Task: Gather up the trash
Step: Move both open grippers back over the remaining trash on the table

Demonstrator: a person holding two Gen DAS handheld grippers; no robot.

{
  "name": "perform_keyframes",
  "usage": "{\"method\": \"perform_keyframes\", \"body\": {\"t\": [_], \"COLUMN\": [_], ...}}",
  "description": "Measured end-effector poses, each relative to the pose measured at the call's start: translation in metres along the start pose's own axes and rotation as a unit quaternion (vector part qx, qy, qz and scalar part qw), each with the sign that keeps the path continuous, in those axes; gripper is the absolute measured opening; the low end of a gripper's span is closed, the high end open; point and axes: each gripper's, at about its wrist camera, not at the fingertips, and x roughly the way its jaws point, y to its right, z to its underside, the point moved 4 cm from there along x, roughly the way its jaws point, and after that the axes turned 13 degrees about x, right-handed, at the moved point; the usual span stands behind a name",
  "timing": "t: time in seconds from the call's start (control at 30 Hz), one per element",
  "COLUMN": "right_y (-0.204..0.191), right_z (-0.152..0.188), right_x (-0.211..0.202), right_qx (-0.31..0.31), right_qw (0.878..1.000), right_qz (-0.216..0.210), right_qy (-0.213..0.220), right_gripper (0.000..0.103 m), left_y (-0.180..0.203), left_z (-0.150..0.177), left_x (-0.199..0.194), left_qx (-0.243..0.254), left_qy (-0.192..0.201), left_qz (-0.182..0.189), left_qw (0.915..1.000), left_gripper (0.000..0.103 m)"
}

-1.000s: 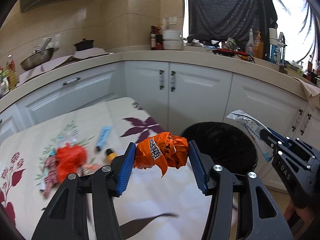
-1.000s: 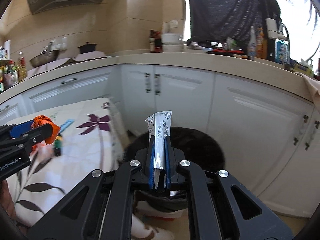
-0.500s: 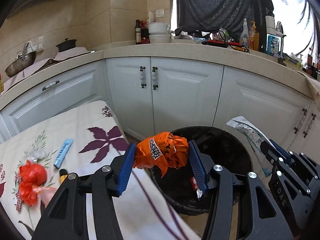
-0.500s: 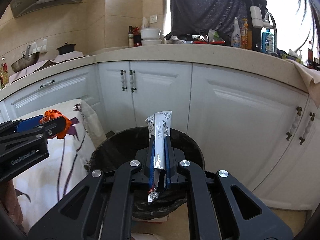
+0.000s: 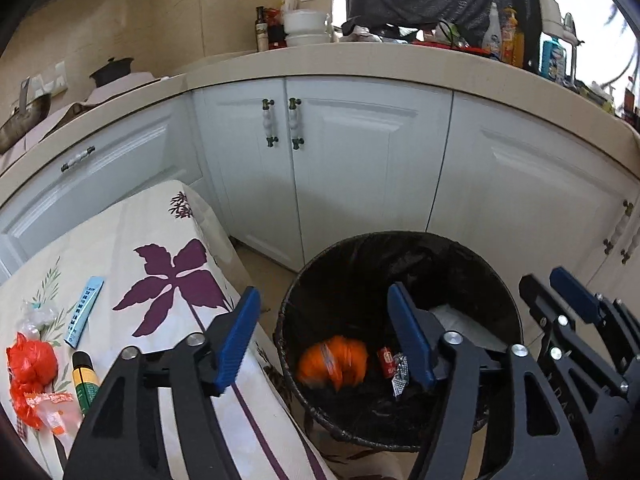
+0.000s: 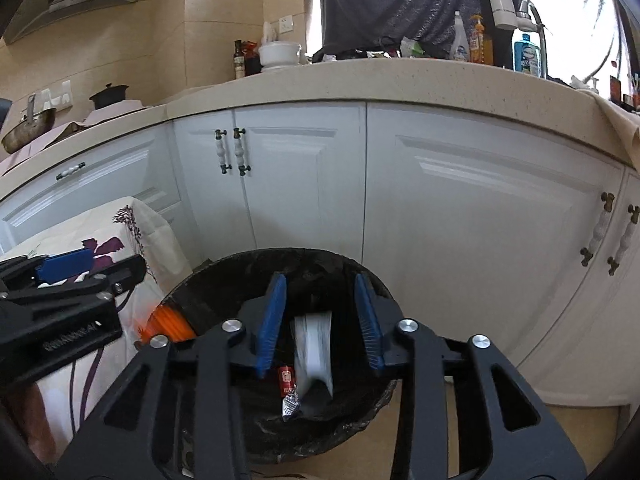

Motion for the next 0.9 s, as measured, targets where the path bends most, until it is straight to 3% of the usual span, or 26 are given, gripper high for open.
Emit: {"method": "perform_keyframes", "body": {"t": [0.1,0.43,0.9], "right_y": [-0.001,-0.014,-0.097], "right_z": [0.001,0.001,0.024], "right_x": [-0.001,-0.012,-0.038], "right_qx": [0.001,-0.001,-0.028], "right_qw": [1.000,1.000,0.993], "right_qz": [0.001,-0.014,-0.106], "right_qy": [0.001,-0.001,-0.034], "right_gripper": [0.040,0.043,0.043], "left_y": [-0.004,-0.027,-0.102], "left_z": [0.001,0.011,0.064], "left_x": [-0.004,-0.025,-0.080], "left_qx": [-0.004,-0.011,-0.054], "left_qy": [0.006,0.015,0.012], "left_qz": [-0.005,-0.023,-0.096], "left_qw": [1.0000,0.9996,0.9939], "left_gripper": [0.075,0.076,0.077]}}
